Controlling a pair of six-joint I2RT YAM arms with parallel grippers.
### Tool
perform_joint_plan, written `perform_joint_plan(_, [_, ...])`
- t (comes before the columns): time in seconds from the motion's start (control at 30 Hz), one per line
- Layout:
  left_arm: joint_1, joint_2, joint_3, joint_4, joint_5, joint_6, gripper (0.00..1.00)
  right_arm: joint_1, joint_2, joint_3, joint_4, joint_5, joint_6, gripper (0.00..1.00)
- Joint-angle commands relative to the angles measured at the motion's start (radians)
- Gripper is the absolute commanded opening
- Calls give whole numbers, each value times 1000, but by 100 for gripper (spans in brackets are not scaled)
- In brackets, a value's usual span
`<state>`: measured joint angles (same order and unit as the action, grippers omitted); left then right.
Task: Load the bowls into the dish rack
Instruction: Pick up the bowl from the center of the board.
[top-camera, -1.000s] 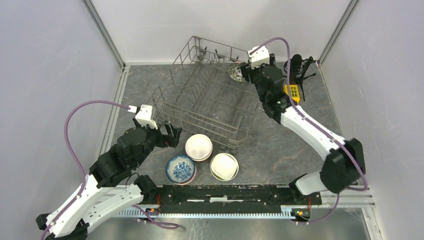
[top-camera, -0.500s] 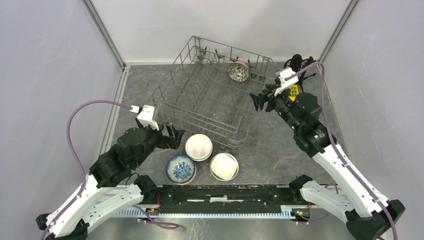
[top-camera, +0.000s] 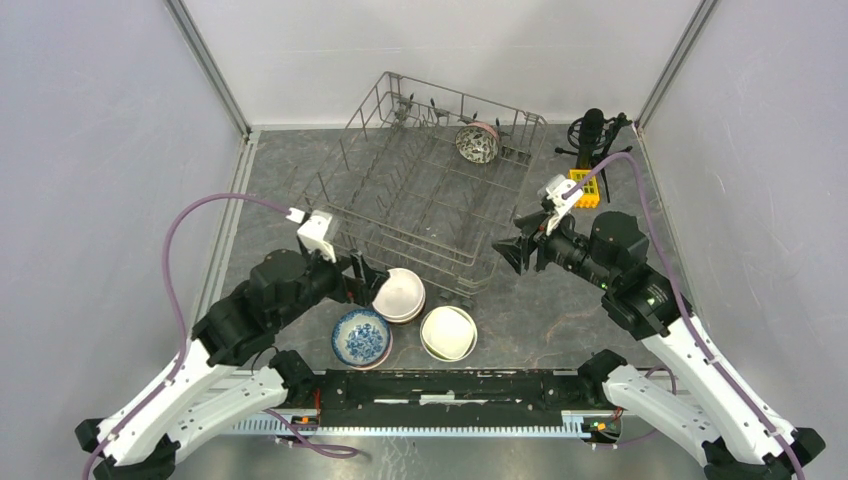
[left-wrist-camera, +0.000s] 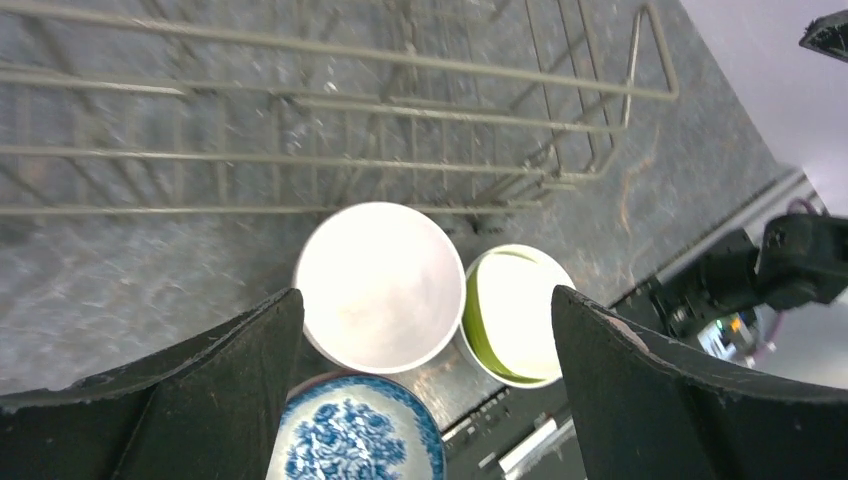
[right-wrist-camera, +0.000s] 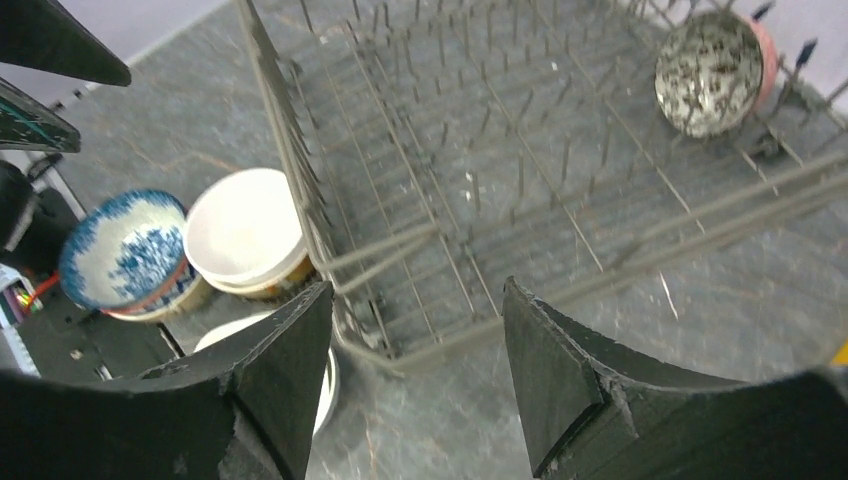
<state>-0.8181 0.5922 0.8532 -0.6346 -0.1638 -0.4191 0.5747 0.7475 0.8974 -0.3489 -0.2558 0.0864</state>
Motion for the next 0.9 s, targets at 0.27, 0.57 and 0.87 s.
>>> perform_joint_plan(0.27, [-297,300,51,-13,-43,-182,95,3,-101,-154,-153,161,-58,68])
perform_joint_plan(0.57, [-440,426,107,-110,-162,-361,85,5,-118,-238,-119,154,-55,66])
perform_joint_plan(0.87, [-513,542,131,-115,-174,-456,70,4,-155,-256,-102,122,-46,65])
